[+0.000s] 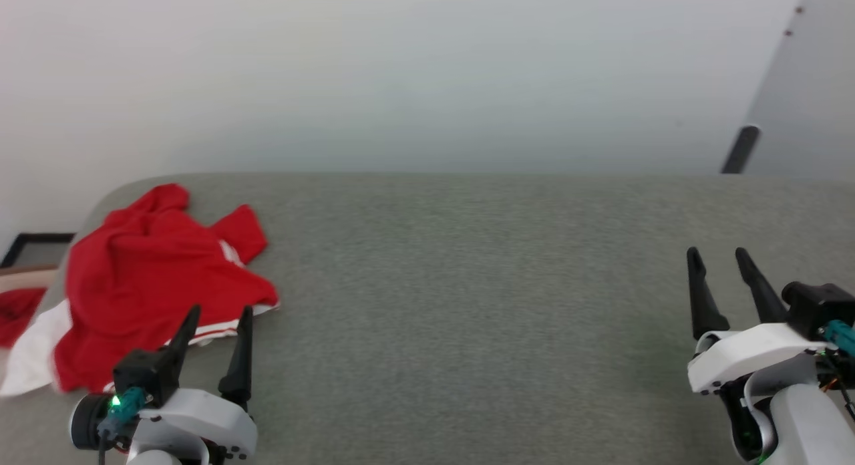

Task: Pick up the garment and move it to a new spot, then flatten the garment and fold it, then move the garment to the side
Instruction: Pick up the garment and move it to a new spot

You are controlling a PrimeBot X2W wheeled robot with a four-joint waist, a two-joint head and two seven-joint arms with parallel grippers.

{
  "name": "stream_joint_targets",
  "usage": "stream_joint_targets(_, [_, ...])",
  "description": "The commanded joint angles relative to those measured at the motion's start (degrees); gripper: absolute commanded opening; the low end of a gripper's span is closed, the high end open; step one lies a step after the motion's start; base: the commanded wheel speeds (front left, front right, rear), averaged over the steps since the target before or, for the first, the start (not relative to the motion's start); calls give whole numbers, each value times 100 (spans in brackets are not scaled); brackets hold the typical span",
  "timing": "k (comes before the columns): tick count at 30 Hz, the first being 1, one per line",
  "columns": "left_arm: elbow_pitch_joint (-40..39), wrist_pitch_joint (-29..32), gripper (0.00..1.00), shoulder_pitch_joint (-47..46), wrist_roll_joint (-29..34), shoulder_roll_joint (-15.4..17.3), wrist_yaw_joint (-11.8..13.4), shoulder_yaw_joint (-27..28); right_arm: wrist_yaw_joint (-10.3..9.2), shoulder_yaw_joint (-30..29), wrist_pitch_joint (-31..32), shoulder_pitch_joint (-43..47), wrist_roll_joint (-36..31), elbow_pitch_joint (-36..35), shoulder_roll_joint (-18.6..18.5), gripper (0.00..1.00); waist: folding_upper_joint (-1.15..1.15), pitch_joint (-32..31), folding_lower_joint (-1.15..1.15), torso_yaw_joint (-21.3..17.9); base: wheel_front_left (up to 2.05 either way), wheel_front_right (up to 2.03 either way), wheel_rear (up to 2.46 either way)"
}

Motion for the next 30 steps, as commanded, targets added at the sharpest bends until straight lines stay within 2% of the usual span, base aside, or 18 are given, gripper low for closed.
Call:
stream_joint_targets(1, [-10, -1, 100, -17, 13, 9, -7, 20, 4, 67, -26, 92, 23, 3, 10, 100, 0, -15, 0, 302, 0, 0, 0])
stream_joint_targets(7, [33, -1, 100, 42, -5, 47, 34, 122, 3, 232, -16, 89, 81, 42, 55, 100, 0, -69, 0, 1001, 0, 0, 0])
stream_joint_targets(17, [-29, -1, 100, 185, 7, 54, 99, 195, 3, 423, -15, 214, 209, 96, 94, 100, 0, -211, 0, 2417, 0, 0, 0])
stream_joint_targets(20, [-188, -1, 100, 304, -72, 77, 189, 368, 3, 691, -10, -26, 176, 127, 151, 100, 0, -97, 0, 2598, 0, 0, 0])
stream_joint_targets(30, [-1005, -1, 100, 1005, -262, -208, 486, 1027, 3, 1726, 3, -935, 482, 668, 208, 100, 0, 240, 0, 2839, 0, 0, 0])
